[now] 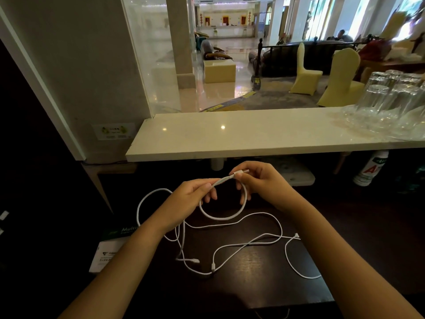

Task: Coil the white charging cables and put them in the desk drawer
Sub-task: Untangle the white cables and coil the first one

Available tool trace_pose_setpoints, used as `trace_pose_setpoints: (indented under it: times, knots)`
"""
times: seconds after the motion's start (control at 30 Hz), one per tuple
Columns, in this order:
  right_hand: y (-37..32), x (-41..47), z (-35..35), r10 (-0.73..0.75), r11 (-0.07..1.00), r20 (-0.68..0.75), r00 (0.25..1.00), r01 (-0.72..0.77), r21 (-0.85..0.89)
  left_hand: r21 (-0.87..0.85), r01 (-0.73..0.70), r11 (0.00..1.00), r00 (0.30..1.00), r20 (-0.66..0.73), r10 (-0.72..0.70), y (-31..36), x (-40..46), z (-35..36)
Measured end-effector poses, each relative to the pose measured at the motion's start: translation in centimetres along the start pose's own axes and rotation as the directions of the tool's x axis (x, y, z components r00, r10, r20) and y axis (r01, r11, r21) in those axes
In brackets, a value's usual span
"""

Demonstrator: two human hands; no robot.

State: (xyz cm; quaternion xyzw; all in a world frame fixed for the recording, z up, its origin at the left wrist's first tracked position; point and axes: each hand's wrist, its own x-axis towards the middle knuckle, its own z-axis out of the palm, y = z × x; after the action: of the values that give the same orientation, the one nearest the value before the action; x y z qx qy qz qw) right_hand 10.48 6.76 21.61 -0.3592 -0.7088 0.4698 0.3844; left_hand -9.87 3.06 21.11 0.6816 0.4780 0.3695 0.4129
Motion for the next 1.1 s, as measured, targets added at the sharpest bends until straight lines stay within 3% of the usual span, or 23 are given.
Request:
trace_pose_setpoints:
  times: [0.1,0.17,0.27,0.37,0.47,0.53,0.6,0.67,0.73,0.8,0.9,0.97,1.1]
  knots:
    - [0.4,0.1,0.4,0.003,0.998,-0.023,1.000,-0.001,0.062,-0.022,0.051,0.998,0.989,-0.137,-0.054,-0.2,0.4,0.4]
    - [0.4,0.4,0.5,-0.008,0.996,-0.046,0.999,0.012,0.088,-0.152,0.106,0.983,0.974,-0.182,-0.133,-0.2,0.6,0.7]
    - [0.4,0.9,0.6,-0.032,0.996,-0.062,0.998,0.036,0.076,-0.432,0.183,0.883,0.972,-0.057,-0.229,-0.5,0.5,0.4]
    - [0.8,1.4,0.6,-0.040,0.995,-0.142,0.989,0.052,0.083,-0.598,0.278,0.752,0.959,0.124,-0.256,-0.5,0.0,0.3]
    - [1.3,1.3,1.6,0.109,0.943,-0.223,0.969,-0.029,0.333,-0.706,0.237,0.667,0.964,0.088,-0.250,-0.2,0.2,0.9]
    - [1.8,0.9,3.2,0.274,0.838,-0.130,0.953,-0.170,0.519,-0.795,0.143,0.589,0.972,0.000,-0.236,-0.1,0.7,1.1]
    - [2.3,-0.2,5.4,0.332,0.786,0.096,0.938,-0.331,0.522,-0.848,0.035,0.529,0.974,-0.090,-0.210,0.0,1.3,0.8]
    - [2.3,-1.4,6.9,0.314,0.829,0.277,0.908,-0.405,0.386,-0.851,-0.036,0.524,0.966,-0.163,-0.199,-0.2,1.9,0.2]
    - [2.6,-2.0,7.0,0.268,0.934,0.329,0.906,-0.328,0.141,-0.846,-0.081,0.528,0.953,-0.220,-0.207,-0.6,2.4,-0.8]
    - [3.9,-2.0,6.2,0.228,0.970,0.266,0.937,-0.243,0.026,-0.848,-0.120,0.516,0.938,-0.268,-0.221,-1.4,2.5,-2.0]
    - [6.1,-1.7,3.7,0.245,0.970,-0.045,0.969,-0.244,0.021,-0.853,-0.145,0.502,0.909,-0.315,-0.273,-2.8,2.2,-3.9]
    - [7.7,-1.8,1.1,0.314,0.949,-0.227,0.922,-0.293,0.119,-0.858,-0.153,0.490,0.879,-0.345,-0.330,-3.8,1.8,-4.9]
    - [9.7,-2.3,-3.7,0.469,0.881,-0.432,0.771,-0.369,0.298,-0.865,-0.204,0.459,0.786,-0.424,-0.450,-5.8,0.8,-7.3]
